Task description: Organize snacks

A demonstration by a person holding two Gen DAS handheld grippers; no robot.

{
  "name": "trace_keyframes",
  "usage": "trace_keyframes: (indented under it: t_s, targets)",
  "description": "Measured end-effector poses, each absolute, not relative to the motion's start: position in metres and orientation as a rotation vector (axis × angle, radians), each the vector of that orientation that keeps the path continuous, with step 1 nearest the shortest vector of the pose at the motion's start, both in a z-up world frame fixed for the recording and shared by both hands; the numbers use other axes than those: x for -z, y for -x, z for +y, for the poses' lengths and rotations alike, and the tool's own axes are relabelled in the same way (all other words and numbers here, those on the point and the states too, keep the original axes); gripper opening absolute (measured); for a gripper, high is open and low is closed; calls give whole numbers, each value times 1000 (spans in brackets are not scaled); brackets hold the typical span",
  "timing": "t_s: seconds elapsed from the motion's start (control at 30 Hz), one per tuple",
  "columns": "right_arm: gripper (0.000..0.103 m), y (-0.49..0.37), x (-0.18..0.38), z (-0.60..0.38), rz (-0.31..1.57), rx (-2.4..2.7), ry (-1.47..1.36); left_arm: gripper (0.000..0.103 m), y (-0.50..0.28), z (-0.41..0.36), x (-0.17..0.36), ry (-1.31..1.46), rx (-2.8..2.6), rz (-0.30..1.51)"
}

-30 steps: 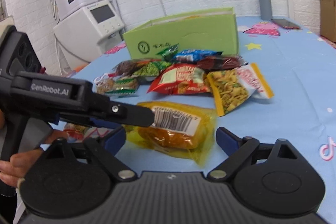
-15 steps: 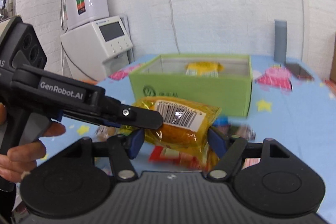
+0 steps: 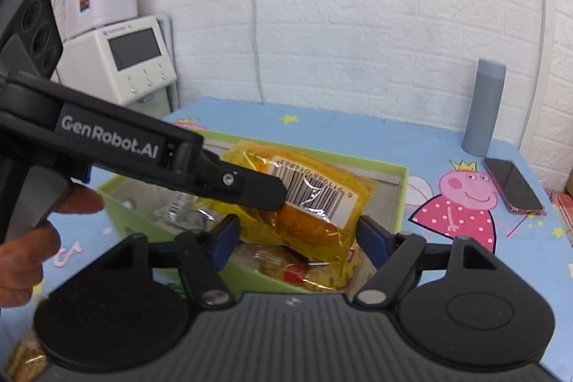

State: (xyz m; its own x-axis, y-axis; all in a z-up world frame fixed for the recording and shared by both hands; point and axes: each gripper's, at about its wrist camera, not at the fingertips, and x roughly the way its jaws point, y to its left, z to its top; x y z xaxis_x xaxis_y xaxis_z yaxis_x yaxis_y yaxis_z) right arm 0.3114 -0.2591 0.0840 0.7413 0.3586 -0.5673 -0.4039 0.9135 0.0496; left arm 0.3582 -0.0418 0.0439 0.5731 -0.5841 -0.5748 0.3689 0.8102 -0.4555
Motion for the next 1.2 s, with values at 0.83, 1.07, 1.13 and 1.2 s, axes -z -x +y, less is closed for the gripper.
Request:
trace_keyframes:
  t_s: [0.83, 1.07, 1.13, 1.2]
  targets:
    - [93, -112, -64, -240, 626, -615, -103, 73, -134, 75, -44, 235, 370, 607]
    - [93, -80, -37, -175, 723, -741, -97, 73, -89, 126, 9, 348, 287, 760]
    - [93, -74, -34, -158, 728, -758, -67, 72, -86, 134, 18, 383, 291, 785]
    - [93, -70, -32, -143, 738, -771, -40, 69, -86, 140, 24, 414, 315, 805]
